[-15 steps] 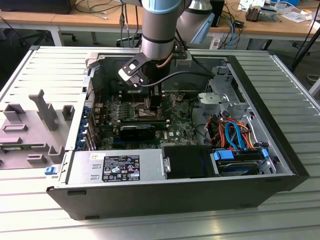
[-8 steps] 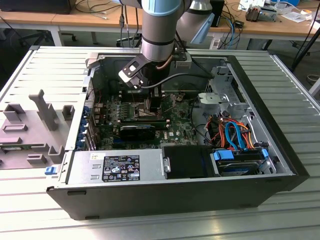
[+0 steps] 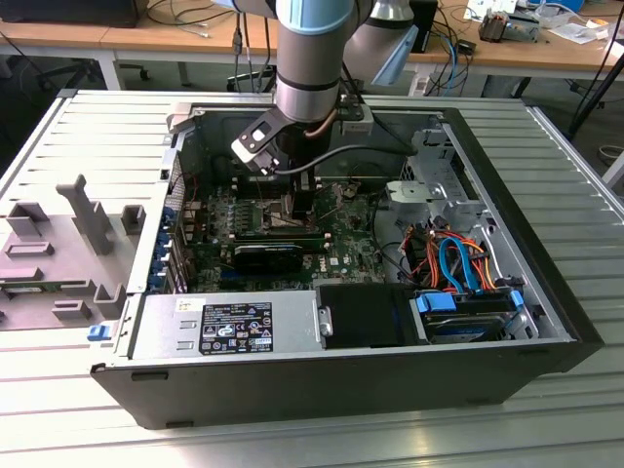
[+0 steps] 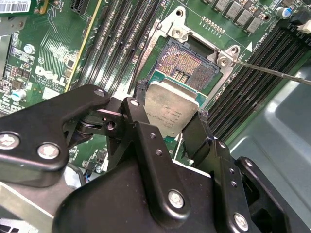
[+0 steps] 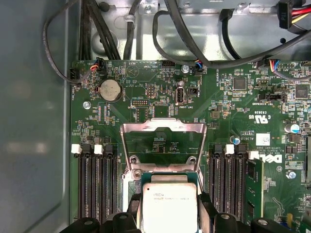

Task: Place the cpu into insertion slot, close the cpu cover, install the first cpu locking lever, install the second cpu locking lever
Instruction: 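Place the cpu into insertion slot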

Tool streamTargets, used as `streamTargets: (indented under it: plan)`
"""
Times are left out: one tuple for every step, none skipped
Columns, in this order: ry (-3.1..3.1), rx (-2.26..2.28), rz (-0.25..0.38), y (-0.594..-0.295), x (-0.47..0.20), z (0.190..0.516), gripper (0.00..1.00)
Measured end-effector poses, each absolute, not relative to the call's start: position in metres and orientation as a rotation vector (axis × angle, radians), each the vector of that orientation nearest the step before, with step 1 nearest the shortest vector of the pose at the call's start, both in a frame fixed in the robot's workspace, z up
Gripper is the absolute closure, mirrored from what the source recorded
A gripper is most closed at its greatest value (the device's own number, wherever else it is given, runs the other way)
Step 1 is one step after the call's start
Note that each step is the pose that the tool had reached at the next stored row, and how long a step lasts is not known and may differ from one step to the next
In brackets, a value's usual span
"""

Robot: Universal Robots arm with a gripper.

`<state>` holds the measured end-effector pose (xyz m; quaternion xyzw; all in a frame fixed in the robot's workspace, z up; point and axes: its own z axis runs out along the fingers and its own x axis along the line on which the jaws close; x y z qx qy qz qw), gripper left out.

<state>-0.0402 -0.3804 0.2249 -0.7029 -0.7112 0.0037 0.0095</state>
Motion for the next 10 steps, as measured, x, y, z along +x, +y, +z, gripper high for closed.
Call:
streamTargets:
  plan:
    - [-2.221, -2.195, 0.011, -0.3804, -0.0402, 0.2246, 0.45]
    - [-2.221, -2.195, 0.012, -0.3804, -0.0402, 0.2245, 0.45]
    - [-2.221, -2.195, 0.012, -0.3804, -0.0403, 0.2242, 0.45]
    - [-2.221, -2.195, 0.012, -0.3804, -0.0406, 0.2239, 0.45]
    - [-2.221, -2.195, 0.012, -0.3805, -0.0410, 0.2239, 0.45]
    - [-2.221, -2.195, 0.012, -0.3805, -0.0413, 0.2238, 0.45]
    - [-2.221, -2.195, 0.012, -0.3804, -0.0420, 0.2237, 0.45]
    - [-2.221, -2.195, 0.012, -0.3804, -0.0424, 0.2236, 0.45]
    - [-2.221, -2.195, 0.012, -0.3804, -0.0426, 0.2236, 0.45]
    - [-2.221, -2.195, 0.012, -0.3802, -0.0431, 0.2236, 0.45]
